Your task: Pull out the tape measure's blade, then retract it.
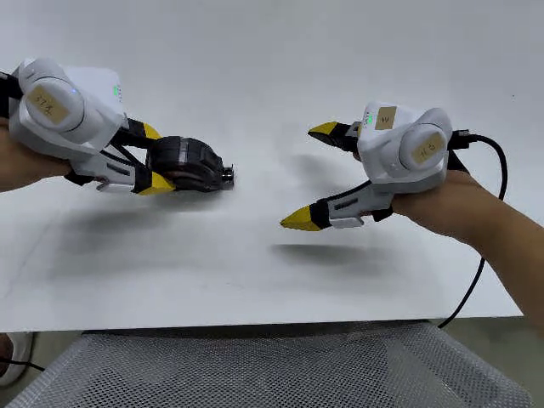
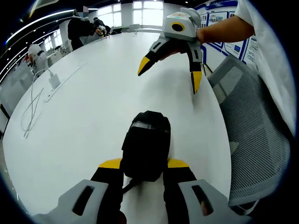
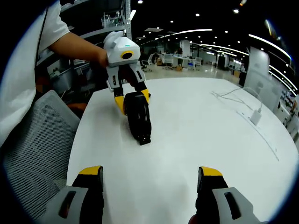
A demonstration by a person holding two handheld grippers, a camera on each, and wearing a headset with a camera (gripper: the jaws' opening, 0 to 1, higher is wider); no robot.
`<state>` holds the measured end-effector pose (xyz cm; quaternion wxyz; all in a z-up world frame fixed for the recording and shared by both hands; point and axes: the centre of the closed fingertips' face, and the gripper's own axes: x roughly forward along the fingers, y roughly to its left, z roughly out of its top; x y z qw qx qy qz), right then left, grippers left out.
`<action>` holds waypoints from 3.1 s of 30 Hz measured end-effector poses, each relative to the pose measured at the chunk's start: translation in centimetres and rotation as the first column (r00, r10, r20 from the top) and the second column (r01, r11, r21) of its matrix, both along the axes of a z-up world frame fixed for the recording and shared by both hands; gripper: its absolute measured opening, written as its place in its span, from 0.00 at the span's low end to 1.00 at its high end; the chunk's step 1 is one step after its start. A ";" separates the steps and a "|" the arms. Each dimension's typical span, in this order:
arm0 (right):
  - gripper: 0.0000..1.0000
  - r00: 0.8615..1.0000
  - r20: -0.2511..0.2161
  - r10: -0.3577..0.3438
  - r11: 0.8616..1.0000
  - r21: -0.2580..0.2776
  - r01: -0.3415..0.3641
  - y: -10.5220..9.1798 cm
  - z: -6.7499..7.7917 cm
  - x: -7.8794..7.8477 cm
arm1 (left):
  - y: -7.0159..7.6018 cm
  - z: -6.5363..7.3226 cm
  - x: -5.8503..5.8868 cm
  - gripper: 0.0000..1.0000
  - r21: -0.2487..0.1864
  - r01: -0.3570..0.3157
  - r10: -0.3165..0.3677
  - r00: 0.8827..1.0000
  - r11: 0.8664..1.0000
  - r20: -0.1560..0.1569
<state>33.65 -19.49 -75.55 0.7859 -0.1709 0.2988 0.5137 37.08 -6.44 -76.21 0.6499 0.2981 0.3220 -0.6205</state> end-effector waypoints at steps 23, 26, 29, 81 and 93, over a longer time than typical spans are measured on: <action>0.68 1.000 -0.028 0.009 0.998 0.056 -0.007 2.1 -0.7 0.4 | 0.3 -0.2 0.1 0.26 0.107 0.025 -0.032 0.997 0.994 0.069; 0.62 1.000 -0.021 0.017 0.998 0.064 -0.016 2.5 -0.7 0.6 | 0.3 -0.2 0.1 0.26 0.111 0.026 -0.035 0.996 0.993 0.079; 0.60 0.999 -0.017 0.029 0.998 0.063 -0.027 2.9 -0.9 0.8 | 0.3 -0.2 0.1 0.25 0.116 0.027 -0.036 0.996 0.993 0.080; 0.12 0.964 0.072 0.257 0.962 0.079 -0.263 8.2 -3.4 2.1 | 0.3 -0.4 0.1 0.25 0.097 0.022 -0.027 0.998 0.995 0.055; 0.10 0.967 0.069 0.245 0.965 0.078 -0.250 8.0 -3.5 2.1 | 0.3 -0.4 0.2 0.25 0.090 0.040 -0.046 0.997 0.995 0.063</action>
